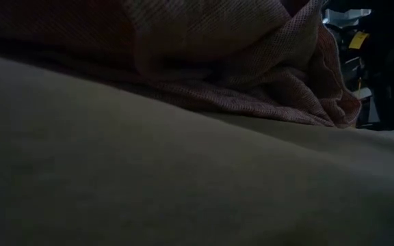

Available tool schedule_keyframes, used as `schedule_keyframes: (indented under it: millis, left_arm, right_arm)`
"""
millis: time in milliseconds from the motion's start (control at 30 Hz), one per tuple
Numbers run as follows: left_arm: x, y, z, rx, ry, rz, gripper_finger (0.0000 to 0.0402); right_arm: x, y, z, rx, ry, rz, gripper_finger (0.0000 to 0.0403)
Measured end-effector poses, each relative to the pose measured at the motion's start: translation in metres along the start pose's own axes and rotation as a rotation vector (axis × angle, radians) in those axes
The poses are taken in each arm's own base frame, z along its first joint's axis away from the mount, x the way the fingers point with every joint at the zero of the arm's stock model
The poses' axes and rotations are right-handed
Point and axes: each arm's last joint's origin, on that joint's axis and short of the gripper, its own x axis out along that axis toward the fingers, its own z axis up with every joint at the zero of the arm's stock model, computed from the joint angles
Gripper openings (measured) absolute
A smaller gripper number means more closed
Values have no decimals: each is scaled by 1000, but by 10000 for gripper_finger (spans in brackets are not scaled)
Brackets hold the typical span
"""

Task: Fold laundry
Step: Fold the blue jeans

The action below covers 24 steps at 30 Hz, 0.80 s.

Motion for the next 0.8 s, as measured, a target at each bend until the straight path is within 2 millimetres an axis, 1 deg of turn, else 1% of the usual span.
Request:
schedule_keyframes:
  millis: [133,233,367,433,567,800]
  left_arm:
    - [-20,10,-14,-25,13,7,108]
    - [-28,16,-22,-27,40,9,108]
    - [-28,22,-21,1,24,15,108]
    - [-24,23,-18,-4,7,19,108]
    - [-18,24,-10,-15,-29,25,108]
    - [-16,22,-2,1,-97,39,114]
  right_arm:
    - [0,0,0,0,-2,1,182]
    - [0,0,0,0,-4,4,182]
    - [0,0,0,-1,-4,3,182]
    - [0,0,1,-1,-6,5,182]
    - [0,1,2,2,-18,16,182]
    - [0,2,2,3,-24,22,182]
